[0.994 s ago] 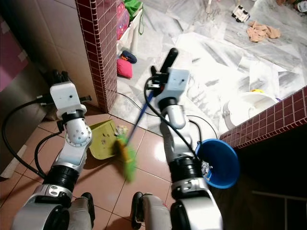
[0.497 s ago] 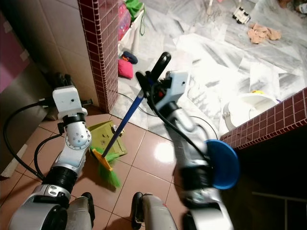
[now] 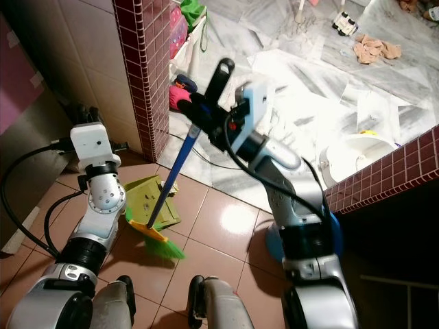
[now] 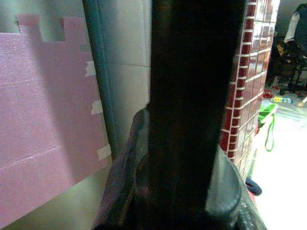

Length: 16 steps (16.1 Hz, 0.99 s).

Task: Sweep floor

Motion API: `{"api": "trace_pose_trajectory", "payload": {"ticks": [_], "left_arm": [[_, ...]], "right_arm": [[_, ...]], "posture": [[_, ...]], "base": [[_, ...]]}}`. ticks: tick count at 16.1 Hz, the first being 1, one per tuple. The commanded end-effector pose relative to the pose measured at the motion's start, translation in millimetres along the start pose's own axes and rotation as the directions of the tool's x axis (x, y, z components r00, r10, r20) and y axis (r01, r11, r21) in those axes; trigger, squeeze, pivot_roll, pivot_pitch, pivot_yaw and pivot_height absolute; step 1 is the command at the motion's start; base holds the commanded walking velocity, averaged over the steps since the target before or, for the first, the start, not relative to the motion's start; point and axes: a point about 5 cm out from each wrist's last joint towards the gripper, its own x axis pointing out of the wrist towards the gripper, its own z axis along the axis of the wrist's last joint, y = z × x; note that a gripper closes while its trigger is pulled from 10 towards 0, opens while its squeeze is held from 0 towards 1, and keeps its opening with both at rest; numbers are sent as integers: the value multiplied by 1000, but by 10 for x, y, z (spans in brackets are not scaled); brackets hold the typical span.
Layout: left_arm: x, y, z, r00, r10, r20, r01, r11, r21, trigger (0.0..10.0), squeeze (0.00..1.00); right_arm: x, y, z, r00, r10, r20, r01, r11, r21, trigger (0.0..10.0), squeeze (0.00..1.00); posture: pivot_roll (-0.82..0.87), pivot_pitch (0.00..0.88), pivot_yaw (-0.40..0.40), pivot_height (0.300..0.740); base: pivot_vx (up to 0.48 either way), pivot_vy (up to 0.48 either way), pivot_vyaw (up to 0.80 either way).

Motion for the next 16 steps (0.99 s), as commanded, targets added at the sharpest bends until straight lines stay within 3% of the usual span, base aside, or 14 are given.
{"api": "trace_pose_trajectory", "payload": {"ticks": [1,4,6,11,16], "left_arm": [[-61,-38,-46,998,-44,-32,44,999,-7,10000,0],[-70,-31,-59,998,-43,-37,43,999,-1,10000,0],[-88,-39,-80,997,-53,-49,53,999,2,10000,0],[-113,-39,-96,996,-57,-62,57,998,0,10000,0],[-113,-27,-107,996,-62,-70,62,998,0,10000,0]], "right_arm": [[3,-70,182,995,-31,96,35,999,-34,10000,0],[43,-157,362,982,-87,165,102,991,-83,10000,0],[70,-248,430,965,-164,203,199,965,-168,10000,0],[85,-296,234,954,-237,186,287,903,-320,10000,0],[113,-228,-140,946,-285,153,320,897,-306,10000,0]], "posture": [[-107,211,-164,740],[-103,209,-165,740],[-100,210,-167,740],[-93,213,-169,740],[-82,220,-165,740]], "base": [[0,0,0],[0,0,0],[0,0,0],[0,0,0],[0,0,0]]}}
